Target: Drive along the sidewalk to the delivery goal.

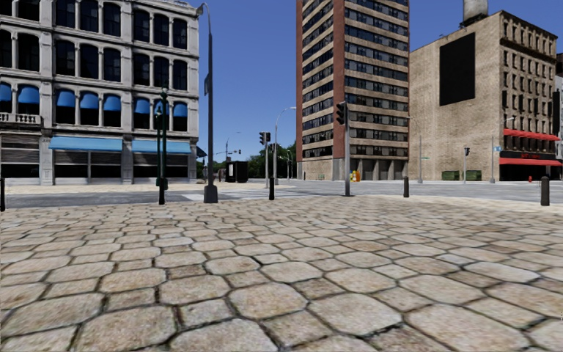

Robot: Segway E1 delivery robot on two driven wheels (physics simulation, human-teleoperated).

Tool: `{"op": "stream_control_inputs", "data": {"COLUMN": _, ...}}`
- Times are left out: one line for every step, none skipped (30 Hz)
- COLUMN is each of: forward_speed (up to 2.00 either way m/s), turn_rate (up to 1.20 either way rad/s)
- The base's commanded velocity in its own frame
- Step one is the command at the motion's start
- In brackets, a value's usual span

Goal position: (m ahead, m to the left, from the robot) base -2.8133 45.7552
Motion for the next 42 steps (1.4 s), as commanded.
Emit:
{"op": "stream_control_inputs", "data": {"forward_speed": 1.98, "turn_rate": 0.0}}
{"op": "stream_control_inputs", "data": {"forward_speed": 1.98, "turn_rate": 0.0}}
{"op": "stream_control_inputs", "data": {"forward_speed": 1.98, "turn_rate": 0.0}}
{"op": "stream_control_inputs", "data": {"forward_speed": 1.98, "turn_rate": 0.0}}
{"op": "stream_control_inputs", "data": {"forward_speed": 1.98, "turn_rate": 0.0}}
{"op": "stream_control_inputs", "data": {"forward_speed": 1.98, "turn_rate": 0.0}}
{"op": "stream_control_inputs", "data": {"forward_speed": 1.98, "turn_rate": 0.0}}
{"op": "stream_control_inputs", "data": {"forward_speed": 1.98, "turn_rate": 0.0}}
{"op": "stream_control_inputs", "data": {"forward_speed": 1.98, "turn_rate": 0.0}}
{"op": "stream_control_inputs", "data": {"forward_speed": 1.98, "turn_rate": 0.0}}
{"op": "stream_control_inputs", "data": {"forward_speed": 1.98, "turn_rate": 0.0}}
{"op": "stream_control_inputs", "data": {"forward_speed": 1.98, "turn_rate": 0.0}}
{"op": "stream_control_inputs", "data": {"forward_speed": 1.98, "turn_rate": 0.0}}
{"op": "stream_control_inputs", "data": {"forward_speed": 1.98, "turn_rate": 0.0}}
{"op": "stream_control_inputs", "data": {"forward_speed": 1.98, "turn_rate": 0.0}}
{"op": "stream_control_inputs", "data": {"forward_speed": 1.98, "turn_rate": 0.0}}
{"op": "stream_control_inputs", "data": {"forward_speed": 1.98, "turn_rate": 0.0}}
{"op": "stream_control_inputs", "data": {"forward_speed": 1.98, "turn_rate": 0.0}}
{"op": "stream_control_inputs", "data": {"forward_speed": 1.98, "turn_rate": -0.12}}
{"op": "stream_control_inputs", "data": {"forward_speed": 1.98, "turn_rate": -0.23}}
{"op": "stream_control_inputs", "data": {"forward_speed": 1.98, "turn_rate": -0.23}}
{"op": "stream_control_inputs", "data": {"forward_speed": 1.98, "turn_rate": -0.3}}
{"op": "stream_control_inputs", "data": {"forward_speed": 1.98, "turn_rate": -0.36}}
{"op": "stream_control_inputs", "data": {"forward_speed": 1.98, "turn_rate": -0.37}}
{"op": "stream_control_inputs", "data": {"forward_speed": 1.98, "turn_rate": -0.38}}
{"op": "stream_control_inputs", "data": {"forward_speed": 1.98, "turn_rate": -0.38}}
{"op": "stream_control_inputs", "data": {"forward_speed": 1.98, "turn_rate": -0.38}}
{"op": "stream_control_inputs", "data": {"forward_speed": 1.98, "turn_rate": -0.38}}
{"op": "stream_control_inputs", "data": {"forward_speed": 1.98, "turn_rate": -0.38}}
{"op": "stream_control_inputs", "data": {"forward_speed": 1.98, "turn_rate": -0.38}}
{"op": "stream_control_inputs", "data": {"forward_speed": 1.98, "turn_rate": -0.38}}
{"op": "stream_control_inputs", "data": {"forward_speed": 1.98, "turn_rate": -0.38}}
{"op": "stream_control_inputs", "data": {"forward_speed": 1.98, "turn_rate": -0.38}}
{"op": "stream_control_inputs", "data": {"forward_speed": 1.98, "turn_rate": -0.38}}
{"op": "stream_control_inputs", "data": {"forward_speed": 1.98, "turn_rate": -0.38}}
{"op": "stream_control_inputs", "data": {"forward_speed": 1.98, "turn_rate": -0.37}}
{"op": "stream_control_inputs", "data": {"forward_speed": 1.98, "turn_rate": -0.37}}
{"op": "stream_control_inputs", "data": {"forward_speed": 1.98, "turn_rate": -0.35}}
{"op": "stream_control_inputs", "data": {"forward_speed": 1.98, "turn_rate": -0.34}}
{"op": "stream_control_inputs", "data": {"forward_speed": 1.98, "turn_rate": -0.33}}
{"op": "stream_control_inputs", "data": {"forward_speed": 1.98, "turn_rate": -0.33}}
{"op": "stream_control_inputs", "data": {"forward_speed": 1.98, "turn_rate": -0.33}}
